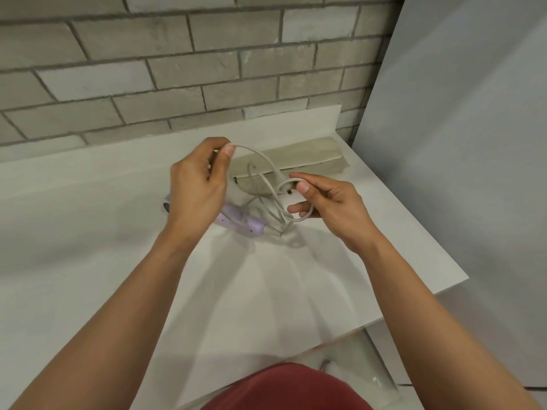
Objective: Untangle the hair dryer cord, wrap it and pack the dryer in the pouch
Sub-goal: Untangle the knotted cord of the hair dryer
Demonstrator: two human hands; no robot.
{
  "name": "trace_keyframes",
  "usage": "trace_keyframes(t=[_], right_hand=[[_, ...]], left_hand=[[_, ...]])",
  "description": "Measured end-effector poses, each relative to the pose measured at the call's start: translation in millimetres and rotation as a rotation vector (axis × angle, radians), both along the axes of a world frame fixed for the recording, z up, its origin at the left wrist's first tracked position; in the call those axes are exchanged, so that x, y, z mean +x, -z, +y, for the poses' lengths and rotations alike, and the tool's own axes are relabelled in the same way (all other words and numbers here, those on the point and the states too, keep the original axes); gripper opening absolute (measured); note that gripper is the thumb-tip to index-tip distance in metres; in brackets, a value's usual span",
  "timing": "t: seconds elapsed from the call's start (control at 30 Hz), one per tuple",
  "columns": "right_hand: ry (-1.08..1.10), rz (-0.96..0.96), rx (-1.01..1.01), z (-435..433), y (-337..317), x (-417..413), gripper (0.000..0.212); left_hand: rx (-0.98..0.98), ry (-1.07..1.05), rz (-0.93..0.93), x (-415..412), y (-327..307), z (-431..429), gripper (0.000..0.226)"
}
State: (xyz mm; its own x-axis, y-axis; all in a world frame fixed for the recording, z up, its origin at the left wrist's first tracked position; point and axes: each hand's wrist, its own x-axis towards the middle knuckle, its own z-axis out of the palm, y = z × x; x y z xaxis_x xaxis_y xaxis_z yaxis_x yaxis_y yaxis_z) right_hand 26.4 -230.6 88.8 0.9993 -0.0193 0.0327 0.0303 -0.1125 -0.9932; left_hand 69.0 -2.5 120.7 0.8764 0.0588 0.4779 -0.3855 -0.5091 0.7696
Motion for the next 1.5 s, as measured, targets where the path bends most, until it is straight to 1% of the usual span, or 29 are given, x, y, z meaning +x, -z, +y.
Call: trace_keyframes(t=[0.07, 0.17, 0.3, 0.4, 0.47, 0.53, 0.6, 0.73, 0.8, 0.93, 0.97, 1.03, 1.07, 1.1, 1.13, 1.17, 1.2, 1.23, 1.27, 1.33, 1.37, 1.4, 1.5], right_hand=[[0.011, 0.009, -0.036, -5, 4, -1, 0.022], [0.03, 0.019, -0.067, -7, 10, -1, 0.022], [0.073, 0.043, -0.056, -8, 13, 2, 0.022], [0.107, 0.042, -0.044, -8, 14, 4, 0.022], [0.118, 0.041, -0.031, -9, 14, 5, 0.022], [0.107, 0.042, -0.014, -9, 12, 6, 0.022], [0.092, 0.041, -0.005, -8, 11, 5, 0.022], [0.07, 0.035, 0.017, -5, 11, 3, 0.021], [0.056, 0.037, 0.036, -5, 10, 2, 0.02], [0.038, 0.057, 0.095, -5, 10, 1, 0.019], [0.042, 0.06, 0.115, -6, 11, 2, 0.019], [0.051, 0.055, 0.17, -8, 13, 2, 0.019], [0.055, 0.051, 0.197, -8, 14, 3, 0.02], [0.06, 0.047, 0.223, -8, 15, 3, 0.021], [0.064, 0.046, 0.246, -8, 16, 3, 0.021], [0.064, 0.046, 0.266, -7, 16, 3, 0.022], [0.06, 0.049, 0.285, -7, 17, 2, 0.022], [0.05, 0.052, 0.307, -6, 19, 1, 0.021], [0.038, 0.056, 0.334, -4, 19, 0, 0.021], [0.013, 0.061, 0.398, 0, 21, -2, 0.022], [-0.003, 0.061, 0.433, 2, 21, -3, 0.021], [-0.021, 0.06, 0.47, 4, 21, -5, 0.02], [-0.063, 0.07, 0.607, 2, 21, -7, 0.018]], left_hand=[[-0.116, -0.033, 0.012, 2, -2, 12, 0.019], [-0.186, 0.043, 0.048, 1, -4, 28, 0.016], [-0.177, 0.188, 0.097, -15, 9, 46, 0.013], [-0.117, 0.339, 0.097, -30, 29, 58, 0.02], [-0.034, 0.436, 0.131, -41, 50, 59, 0.016], [0.097, 0.491, 0.156, -54, 77, 53, 0.011], [0.177, 0.491, 0.142, -69, 102, 43, 0.013], [0.211, 0.408, 0.118, -86, 128, 25, 0.018], [0.279, 0.452, 0.151, -88, 134, 22, 0.021], [0.549, 0.637, 0.282, -89, 141, 22, 0.03], [0.644, 0.674, 0.31, -89, 143, 22, 0.03], [0.865, 0.69, 0.325, -87, 144, 17, 0.029], [0.939, 0.674, 0.342, -87, 144, 14, 0.029], [0.951, 0.655, 0.399, -86, 145, 12, 0.031], [0.923, 0.651, 0.469, -85, 144, 11, 0.037], [0.854, 0.655, 0.54, -83, 143, 10, 0.048], [0.742, 0.661, 0.591, -81, 137, 7, 0.059], [0.596, 0.639, 0.584, -79, 130, 3, 0.062], [0.423, 0.577, 0.532, -76, 123, -3, 0.057], [0.102, 0.408, 0.388, -71, 105, -19, 0.036], [0.004, 0.345, 0.327, -68, 95, -27, 0.029], [-0.06, 0.305, 0.296, -64, 85, -34, 0.026], [-0.195, 0.258, 0.303, -50, 69, -49, 0.023]])
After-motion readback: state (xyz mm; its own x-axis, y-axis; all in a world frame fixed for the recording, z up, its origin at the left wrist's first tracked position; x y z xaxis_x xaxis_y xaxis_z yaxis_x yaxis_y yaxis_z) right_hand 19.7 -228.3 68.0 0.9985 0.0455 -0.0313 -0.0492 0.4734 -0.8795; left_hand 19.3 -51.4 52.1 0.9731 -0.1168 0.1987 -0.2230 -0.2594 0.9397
